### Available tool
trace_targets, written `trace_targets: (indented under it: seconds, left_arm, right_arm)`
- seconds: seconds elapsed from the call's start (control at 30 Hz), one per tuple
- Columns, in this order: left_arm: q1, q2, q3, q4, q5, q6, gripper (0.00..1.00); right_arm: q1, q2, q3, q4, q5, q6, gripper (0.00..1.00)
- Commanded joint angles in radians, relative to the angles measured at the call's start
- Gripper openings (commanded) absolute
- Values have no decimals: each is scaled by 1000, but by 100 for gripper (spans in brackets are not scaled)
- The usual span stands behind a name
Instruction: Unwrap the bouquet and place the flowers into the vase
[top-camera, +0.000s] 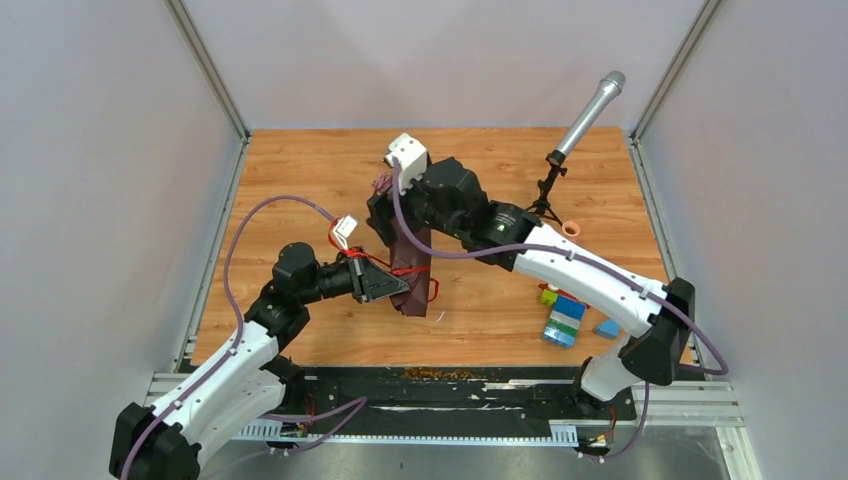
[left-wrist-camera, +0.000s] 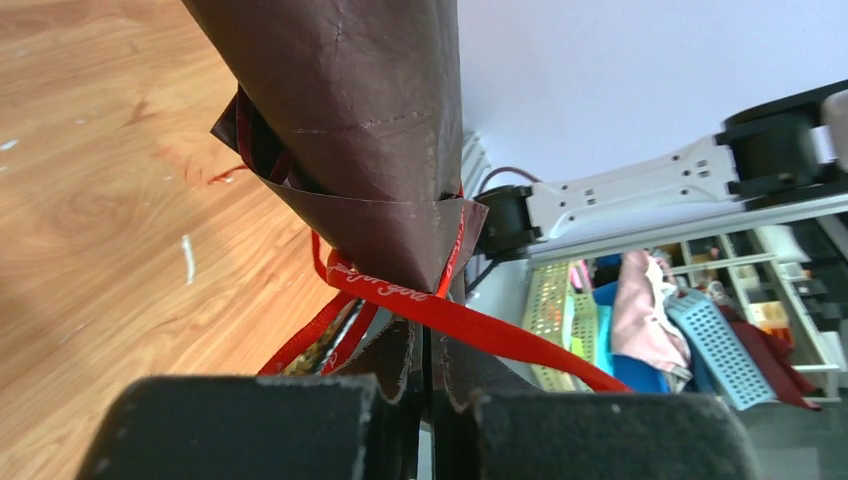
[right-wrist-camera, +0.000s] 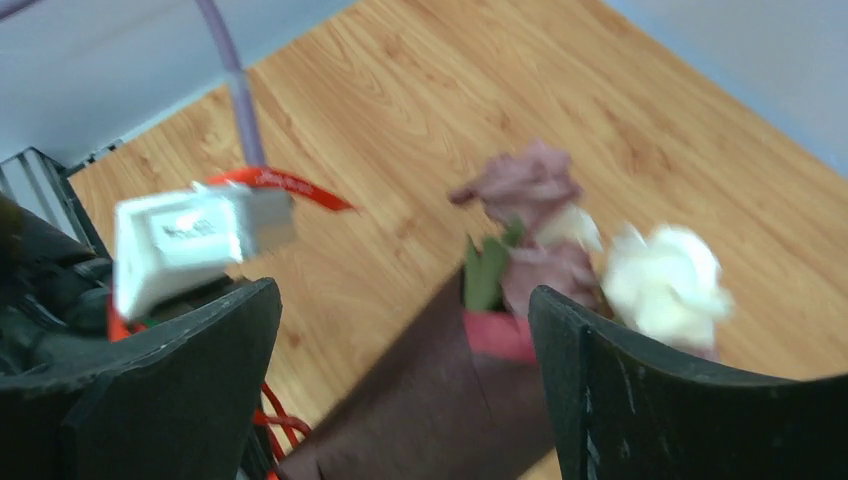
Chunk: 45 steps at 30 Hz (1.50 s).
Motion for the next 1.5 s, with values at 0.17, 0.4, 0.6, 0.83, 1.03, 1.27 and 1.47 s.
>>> trace_targets:
  seconds: [0.17, 0.4, 0.6, 0.83, 1.03, 1.27, 1.47]
  left_arm:
    - [-4, -40, -37, 353, -77, -226, 0]
    - [-5, -37, -30, 411, -94, -226, 0]
    - [-5, -62, -33, 456, -81, -232, 0]
    - [-5, -97, -30, 465, -67, -235, 0]
    - [-5, -100, -32, 448, -68, -220, 0]
    - [-4, -87, -32, 429, -53, -177, 0]
    - [-3, -65, -34, 434, -20, -166, 0]
  right_arm:
    - [-51, -329, -252, -97, 71, 185, 98]
    - [-55, -471, -521, 166, -123, 394, 98]
    - [-89, -488, -640, 378, -237, 544, 84]
    - [-151, -472, -732, 612, -386, 711, 68]
    - [-152, -454, -739, 690, -433, 759, 58]
    - [-151, -418, -717, 699, -469, 762, 42]
    - [-152, -403, -721, 718, -466, 761, 2]
